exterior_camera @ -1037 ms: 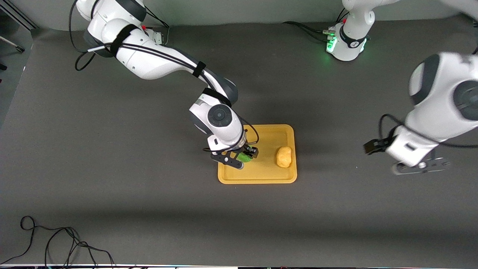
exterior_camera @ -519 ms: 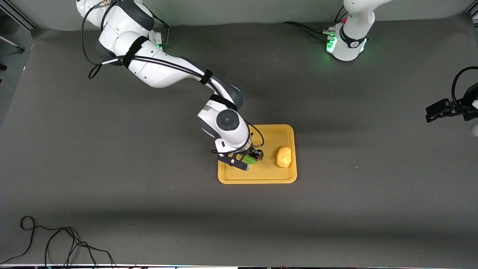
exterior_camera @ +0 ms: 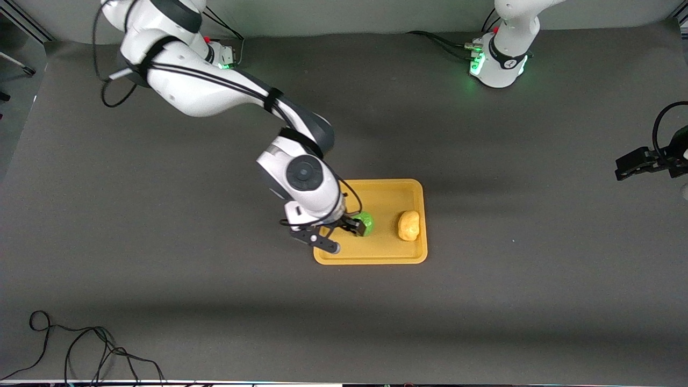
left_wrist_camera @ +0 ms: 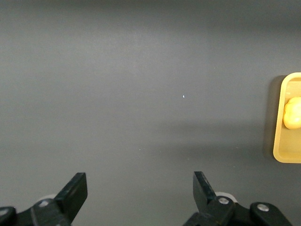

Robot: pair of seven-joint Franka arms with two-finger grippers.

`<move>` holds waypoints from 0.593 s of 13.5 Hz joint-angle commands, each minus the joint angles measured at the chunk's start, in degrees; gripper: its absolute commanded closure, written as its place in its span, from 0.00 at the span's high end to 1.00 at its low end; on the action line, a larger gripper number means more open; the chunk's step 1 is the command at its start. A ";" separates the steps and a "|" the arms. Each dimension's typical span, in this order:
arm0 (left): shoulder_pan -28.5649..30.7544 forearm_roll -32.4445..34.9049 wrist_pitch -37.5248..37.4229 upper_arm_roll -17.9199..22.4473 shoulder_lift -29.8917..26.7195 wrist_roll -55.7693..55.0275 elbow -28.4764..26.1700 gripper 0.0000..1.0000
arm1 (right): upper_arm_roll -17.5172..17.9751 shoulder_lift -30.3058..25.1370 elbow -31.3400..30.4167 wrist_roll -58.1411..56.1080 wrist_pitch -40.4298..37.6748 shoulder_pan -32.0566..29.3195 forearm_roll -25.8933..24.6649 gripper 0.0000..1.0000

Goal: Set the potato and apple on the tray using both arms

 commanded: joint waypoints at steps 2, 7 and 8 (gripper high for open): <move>-2.30 -0.84 -1.30 3.61 -2.96 1.36 -1.19 1.00 | 0.17 -10.48 -2.75 -17.80 -11.83 -6.32 4.99 1.00; -22.34 -3.31 1.24 24.89 -8.66 1.71 -8.64 1.00 | -24.65 -26.46 -7.57 -38.90 -19.66 -5.29 23.70 1.00; -23.66 -3.39 1.16 26.04 -9.02 1.71 -9.18 1.00 | -29.31 -30.67 -11.06 -38.85 -19.85 -4.24 25.23 1.00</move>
